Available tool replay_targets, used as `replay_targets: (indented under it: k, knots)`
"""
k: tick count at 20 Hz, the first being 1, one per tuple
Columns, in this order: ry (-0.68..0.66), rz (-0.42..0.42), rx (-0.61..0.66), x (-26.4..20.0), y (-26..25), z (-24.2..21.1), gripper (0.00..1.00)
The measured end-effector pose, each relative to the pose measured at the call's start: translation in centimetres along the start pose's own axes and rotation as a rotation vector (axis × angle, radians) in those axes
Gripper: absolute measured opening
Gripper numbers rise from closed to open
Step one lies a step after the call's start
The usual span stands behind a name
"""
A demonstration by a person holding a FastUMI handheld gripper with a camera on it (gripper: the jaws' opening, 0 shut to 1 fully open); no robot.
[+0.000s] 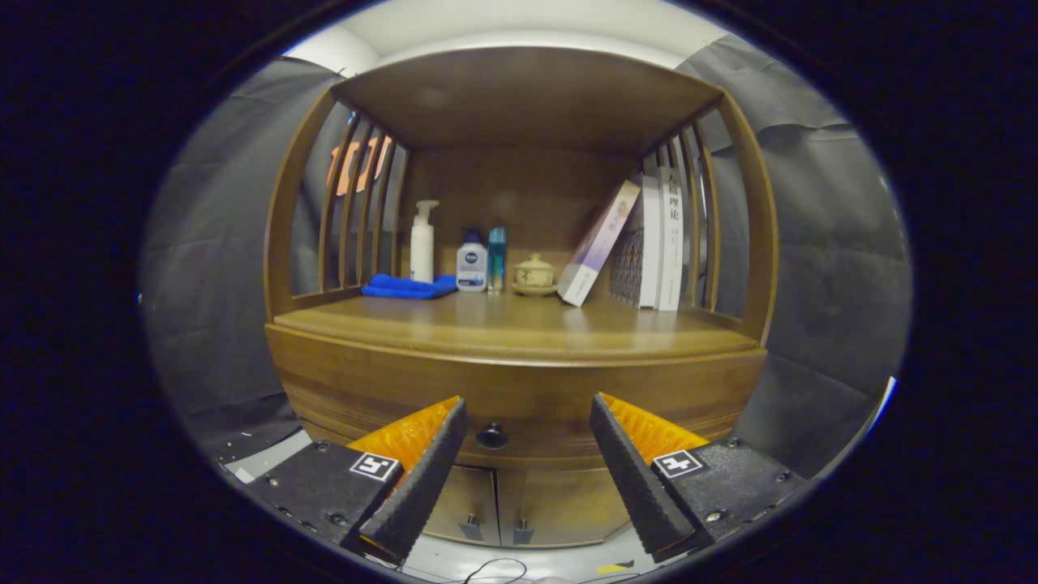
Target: Pull open the drawer, take out the items inside it, and place them on the countertop above the cabinet.
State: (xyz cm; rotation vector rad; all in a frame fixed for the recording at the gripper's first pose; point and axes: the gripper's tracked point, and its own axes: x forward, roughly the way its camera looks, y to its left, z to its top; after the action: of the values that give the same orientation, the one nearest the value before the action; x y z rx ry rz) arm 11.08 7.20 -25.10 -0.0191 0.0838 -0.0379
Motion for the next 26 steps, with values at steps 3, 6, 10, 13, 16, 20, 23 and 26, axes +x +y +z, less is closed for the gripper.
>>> replay_targets:
  k: [3,6,10,13,16,20,23,26]
  knots:
    - [0.024,-0.019,-0.008,2.1,1.0,-1.6,0.92]
    - [0.059,-0.032,-0.010,3.4,1.4,-3.1,0.85]
    - [0.077,-0.051,0.051,4.3,1.2,-3.9,0.69]
    - [0.071,-0.020,0.072,4.3,1.9,-4.1,0.54]
    - [0.067,-0.029,0.083,4.3,1.8,-4.1,0.35]
    - [0.087,-0.016,0.076,4.2,2.0,-4.1,0.25]
    - [0.094,-0.014,0.068,4.1,1.9,-4.1,0.24]
    - [0.093,-0.017,0.048,2.6,1.8,-4.4,0.24]
